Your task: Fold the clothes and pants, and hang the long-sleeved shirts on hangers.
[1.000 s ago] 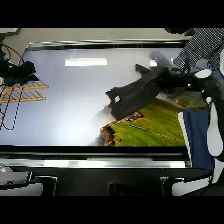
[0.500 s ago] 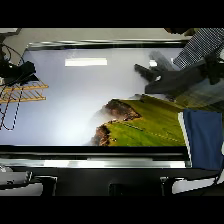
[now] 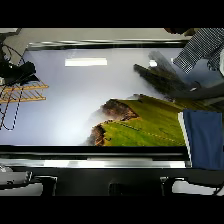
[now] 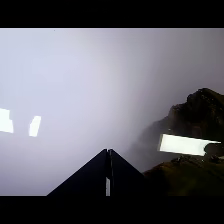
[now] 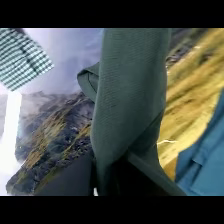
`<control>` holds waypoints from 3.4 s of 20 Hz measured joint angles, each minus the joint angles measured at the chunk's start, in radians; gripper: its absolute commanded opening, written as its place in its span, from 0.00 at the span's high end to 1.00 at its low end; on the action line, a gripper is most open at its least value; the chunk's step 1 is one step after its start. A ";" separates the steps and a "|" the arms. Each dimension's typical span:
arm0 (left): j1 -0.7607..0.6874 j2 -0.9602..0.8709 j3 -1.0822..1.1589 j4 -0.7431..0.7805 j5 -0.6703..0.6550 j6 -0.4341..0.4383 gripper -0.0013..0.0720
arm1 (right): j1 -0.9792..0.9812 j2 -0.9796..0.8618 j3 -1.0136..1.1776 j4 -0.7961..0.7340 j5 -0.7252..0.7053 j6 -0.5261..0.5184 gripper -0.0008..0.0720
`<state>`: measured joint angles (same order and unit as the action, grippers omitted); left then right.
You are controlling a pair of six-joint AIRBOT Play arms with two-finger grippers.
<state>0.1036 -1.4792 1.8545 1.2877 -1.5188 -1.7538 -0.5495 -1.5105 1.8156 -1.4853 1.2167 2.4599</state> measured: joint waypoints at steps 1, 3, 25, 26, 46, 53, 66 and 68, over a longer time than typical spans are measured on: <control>0.000 0.000 0.000 0.000 0.000 0.000 0.96 | -0.001 0.016 0.000 -0.019 0.035 0.031 0.95; 0.000 0.000 0.000 0.000 -0.001 0.001 0.96 | -0.002 0.045 0.000 -0.056 0.103 0.080 0.95; 0.000 0.000 0.000 -0.004 -0.034 0.004 0.96 | -0.001 0.368 -0.705 -0.460 0.479 0.153 0.94; 0.000 0.000 0.000 -0.004 -0.035 0.004 0.96 | -0.001 0.380 -0.748 -0.461 0.471 0.159 0.94; 0.000 0.000 0.000 -0.004 -0.039 0.003 0.92 | 0.002 0.409 -0.855 -0.373 0.249 -0.014 0.29; -0.047 0.045 -0.079 0.089 -0.087 0.038 0.96 | 0.306 0.407 -0.665 -0.004 -0.174 -0.478 0.92; -0.126 0.303 -0.547 0.144 0.060 0.121 0.96 | 0.808 0.394 -0.630 0.037 -0.064 -0.792 0.94; -0.127 0.306 -0.555 0.145 0.060 0.122 0.96 | 0.814 0.394 -0.630 0.034 -0.055 -0.793 0.94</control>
<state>-0.0238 -1.1728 1.2995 1.4326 -1.4586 -1.6321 0.2649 -1.1164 1.1854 -1.4509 1.1614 1.6665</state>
